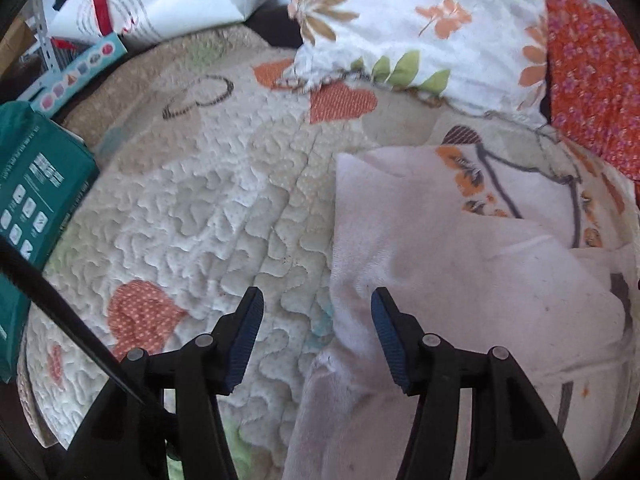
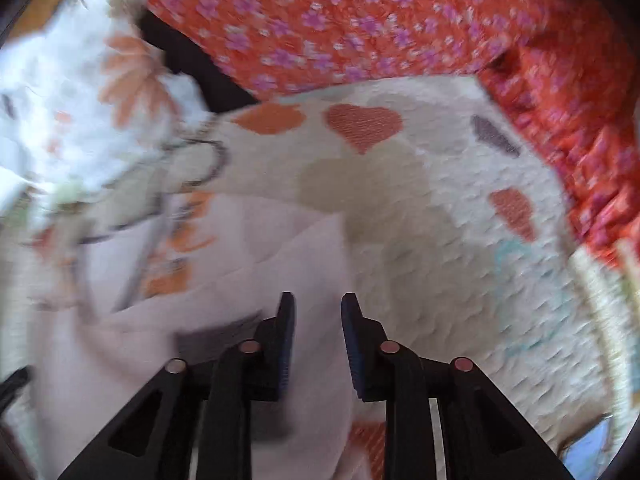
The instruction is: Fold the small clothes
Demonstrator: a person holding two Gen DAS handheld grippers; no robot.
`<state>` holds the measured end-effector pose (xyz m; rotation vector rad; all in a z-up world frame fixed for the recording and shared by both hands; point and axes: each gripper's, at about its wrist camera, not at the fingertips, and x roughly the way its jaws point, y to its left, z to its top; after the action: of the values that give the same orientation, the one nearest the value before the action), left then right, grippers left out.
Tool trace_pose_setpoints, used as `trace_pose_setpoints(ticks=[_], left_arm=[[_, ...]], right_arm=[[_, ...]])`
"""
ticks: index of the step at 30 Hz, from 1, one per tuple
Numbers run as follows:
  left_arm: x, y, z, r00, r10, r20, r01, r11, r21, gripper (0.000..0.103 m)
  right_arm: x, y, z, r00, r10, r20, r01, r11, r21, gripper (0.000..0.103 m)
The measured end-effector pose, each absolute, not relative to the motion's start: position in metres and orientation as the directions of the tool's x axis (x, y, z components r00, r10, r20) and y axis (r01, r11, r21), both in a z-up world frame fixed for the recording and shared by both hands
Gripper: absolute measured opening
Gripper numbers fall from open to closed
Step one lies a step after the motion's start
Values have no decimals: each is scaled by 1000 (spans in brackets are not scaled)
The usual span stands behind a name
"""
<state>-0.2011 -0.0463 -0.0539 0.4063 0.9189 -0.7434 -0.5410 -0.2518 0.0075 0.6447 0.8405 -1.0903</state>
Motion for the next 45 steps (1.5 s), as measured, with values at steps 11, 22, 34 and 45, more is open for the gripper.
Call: trace_pose_setpoints(ticks=[11, 22, 34, 45], left_arm=[[-205, 39, -53, 190, -482, -855, 710, 669, -219, 63], [-252, 119, -95, 39, -541, -840, 649, 653, -390, 63], [-310, 140, -143, -208, -502, -840, 615, 601, -511, 58], [-324, 165, -97, -179, -575, -798, 648, 541, -535, 9]], right_arm=[[-611, -125, 4, 392, -305, -868, 864, 447, 232, 51], [-703, -50, -28, 494, -200, -846, 858, 269, 437, 56], [-711, 16, -59, 619, -26, -785, 769, 222, 599, 57], [-692, 33, -42, 612, -37, -790, 759, 310, 573, 10]])
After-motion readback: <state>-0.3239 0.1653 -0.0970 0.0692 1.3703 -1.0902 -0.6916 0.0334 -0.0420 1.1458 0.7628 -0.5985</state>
